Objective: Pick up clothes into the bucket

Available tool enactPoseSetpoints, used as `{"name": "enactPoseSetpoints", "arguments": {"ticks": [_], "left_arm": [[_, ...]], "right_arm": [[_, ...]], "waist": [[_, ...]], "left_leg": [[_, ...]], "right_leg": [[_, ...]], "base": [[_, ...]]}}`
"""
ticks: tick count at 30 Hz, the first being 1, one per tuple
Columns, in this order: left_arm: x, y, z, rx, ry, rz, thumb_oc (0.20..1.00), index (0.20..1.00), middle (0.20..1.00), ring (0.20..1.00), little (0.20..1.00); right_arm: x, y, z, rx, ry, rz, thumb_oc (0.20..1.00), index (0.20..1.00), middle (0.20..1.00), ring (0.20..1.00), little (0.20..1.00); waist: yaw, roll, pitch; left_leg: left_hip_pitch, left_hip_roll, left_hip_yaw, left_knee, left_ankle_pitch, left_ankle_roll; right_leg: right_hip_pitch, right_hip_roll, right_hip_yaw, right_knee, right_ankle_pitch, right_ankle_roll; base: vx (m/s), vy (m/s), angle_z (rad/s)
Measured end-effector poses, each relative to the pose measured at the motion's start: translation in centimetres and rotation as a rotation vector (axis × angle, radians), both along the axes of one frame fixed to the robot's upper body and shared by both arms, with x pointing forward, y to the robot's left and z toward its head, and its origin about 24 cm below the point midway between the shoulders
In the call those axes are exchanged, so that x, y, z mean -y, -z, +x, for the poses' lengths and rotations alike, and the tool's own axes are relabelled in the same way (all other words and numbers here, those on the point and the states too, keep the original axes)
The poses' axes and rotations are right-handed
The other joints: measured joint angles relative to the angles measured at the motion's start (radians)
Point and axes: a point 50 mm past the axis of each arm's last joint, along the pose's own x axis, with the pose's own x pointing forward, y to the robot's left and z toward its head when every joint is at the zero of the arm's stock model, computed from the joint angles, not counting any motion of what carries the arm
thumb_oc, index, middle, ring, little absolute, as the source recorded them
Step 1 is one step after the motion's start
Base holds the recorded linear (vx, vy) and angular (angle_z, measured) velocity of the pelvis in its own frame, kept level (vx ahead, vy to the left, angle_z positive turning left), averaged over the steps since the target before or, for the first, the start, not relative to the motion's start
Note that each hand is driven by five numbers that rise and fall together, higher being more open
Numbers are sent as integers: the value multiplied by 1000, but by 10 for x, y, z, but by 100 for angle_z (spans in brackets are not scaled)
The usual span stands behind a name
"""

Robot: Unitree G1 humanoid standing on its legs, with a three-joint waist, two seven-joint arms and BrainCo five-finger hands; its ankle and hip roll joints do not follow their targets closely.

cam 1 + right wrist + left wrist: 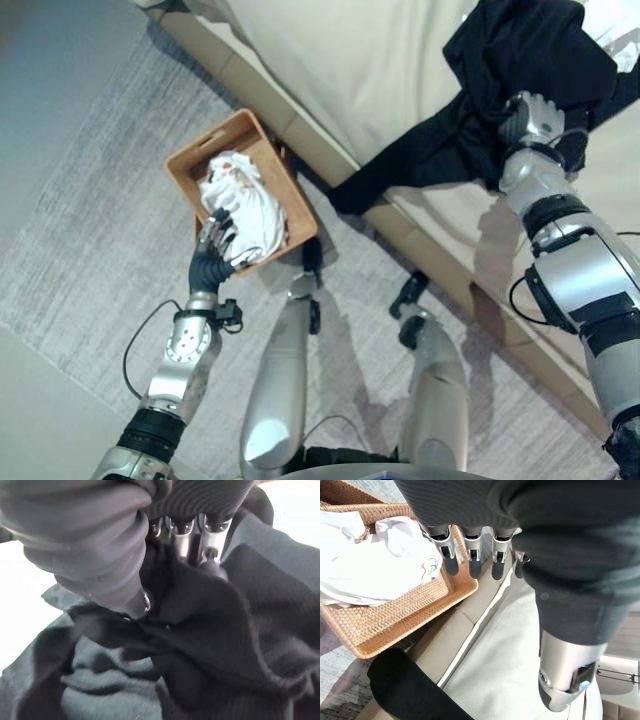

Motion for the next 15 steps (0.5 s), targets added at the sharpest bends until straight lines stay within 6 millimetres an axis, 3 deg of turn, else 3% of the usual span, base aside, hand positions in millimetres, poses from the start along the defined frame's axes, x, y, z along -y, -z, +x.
{"name": "enactPoseSetpoints", "arguments": {"ticks": [5,13,15], "left_arm": [[0,0,0,0,3,1,1000,1000,1000,1000,1000],[0,3,0,-10,-8,-11,1000,1000,1000,1000,1000],[1,5,0,-15,-14,-16,1000,1000,1000,1000,1000]], "right_arm": [[-1,-1,0,28,-17,71,200,200,200,200,200],[-29,-17,-3,330,-285,481,200,200,200,200,200],[-31,-13,-8,399,-330,604,200,200,200,200,200]], "waist": [[-3,0,0],[-15,0,0],[-19,0,0]], "left_leg": [[0,-1,-4,3,-2,-2],[5,9,-7,20,-7,-9],[25,10,-7,19,-10,-10]], "right_leg": [[0,-1,1,2,-3,-5],[12,10,1,3,-3,-1],[34,12,1,1,-4,-2]], "base": [[0,0,0],[-22,-2,-1],[36,-27,0]]}}
